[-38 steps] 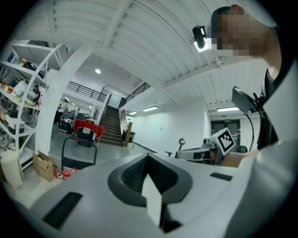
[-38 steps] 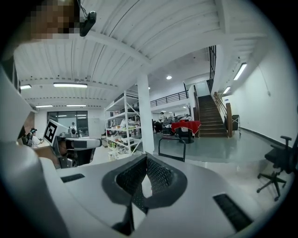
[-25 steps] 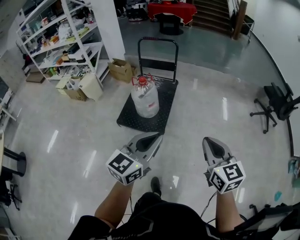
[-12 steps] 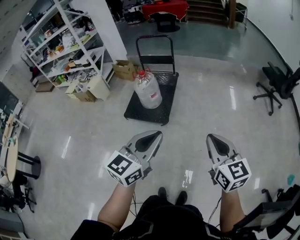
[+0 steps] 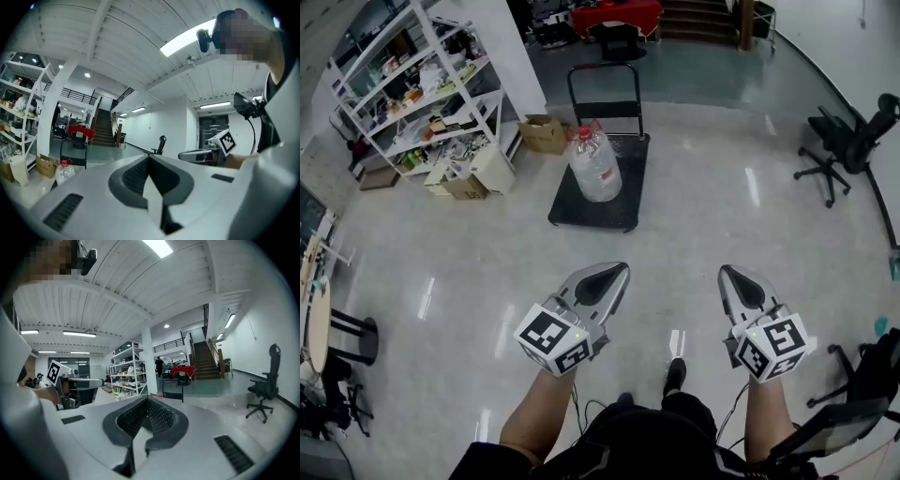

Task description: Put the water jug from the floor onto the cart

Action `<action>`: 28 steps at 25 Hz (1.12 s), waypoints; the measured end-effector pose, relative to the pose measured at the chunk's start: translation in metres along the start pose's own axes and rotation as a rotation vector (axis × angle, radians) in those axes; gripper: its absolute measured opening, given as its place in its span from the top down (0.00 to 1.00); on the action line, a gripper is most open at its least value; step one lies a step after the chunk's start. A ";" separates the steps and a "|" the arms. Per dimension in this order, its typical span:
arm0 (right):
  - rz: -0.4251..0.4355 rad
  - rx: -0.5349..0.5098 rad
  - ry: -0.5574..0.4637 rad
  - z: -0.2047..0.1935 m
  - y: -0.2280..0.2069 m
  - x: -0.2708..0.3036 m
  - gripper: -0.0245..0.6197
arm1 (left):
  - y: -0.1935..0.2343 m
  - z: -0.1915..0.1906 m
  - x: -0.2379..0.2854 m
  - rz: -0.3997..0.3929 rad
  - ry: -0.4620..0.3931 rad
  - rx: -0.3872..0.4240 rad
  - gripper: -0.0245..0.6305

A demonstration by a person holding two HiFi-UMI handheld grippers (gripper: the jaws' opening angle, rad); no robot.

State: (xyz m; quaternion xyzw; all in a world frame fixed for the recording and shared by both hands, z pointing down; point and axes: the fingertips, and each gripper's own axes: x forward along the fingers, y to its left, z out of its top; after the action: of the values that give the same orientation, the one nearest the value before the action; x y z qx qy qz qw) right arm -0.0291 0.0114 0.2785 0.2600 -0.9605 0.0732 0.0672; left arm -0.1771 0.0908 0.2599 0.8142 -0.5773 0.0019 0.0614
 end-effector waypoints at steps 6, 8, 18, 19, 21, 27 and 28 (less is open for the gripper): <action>-0.068 0.020 0.046 -0.035 0.070 -0.054 0.96 | -0.031 -0.034 -0.082 -0.046 -0.004 -0.071 0.96; -0.094 0.024 0.058 -0.042 0.086 -0.078 0.96 | -0.047 -0.043 -0.100 -0.068 0.004 -0.096 0.96; -0.146 0.030 -0.011 -0.043 0.100 -0.220 0.96 | -0.167 -0.026 -0.136 -0.105 -0.010 -0.040 0.96; -0.143 0.039 -0.015 -0.045 0.102 -0.235 0.96 | -0.183 -0.023 -0.141 -0.107 -0.009 -0.036 0.96; -0.131 0.052 -0.014 -0.048 0.108 -0.265 0.96 | -0.216 -0.019 -0.155 -0.104 -0.014 -0.035 0.96; -0.120 0.057 -0.010 -0.085 0.097 -0.378 0.96 | -0.324 -0.051 -0.176 -0.064 0.029 -0.054 0.96; -0.124 0.069 -0.005 -0.091 0.095 -0.395 0.96 | -0.341 -0.055 -0.180 -0.064 0.043 -0.058 0.96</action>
State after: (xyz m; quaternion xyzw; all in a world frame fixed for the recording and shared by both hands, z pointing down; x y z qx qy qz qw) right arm 0.2687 0.3023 0.2911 0.3212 -0.9397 0.1013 0.0600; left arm 0.0873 0.3763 0.2676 0.8300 -0.5492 0.0005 0.0973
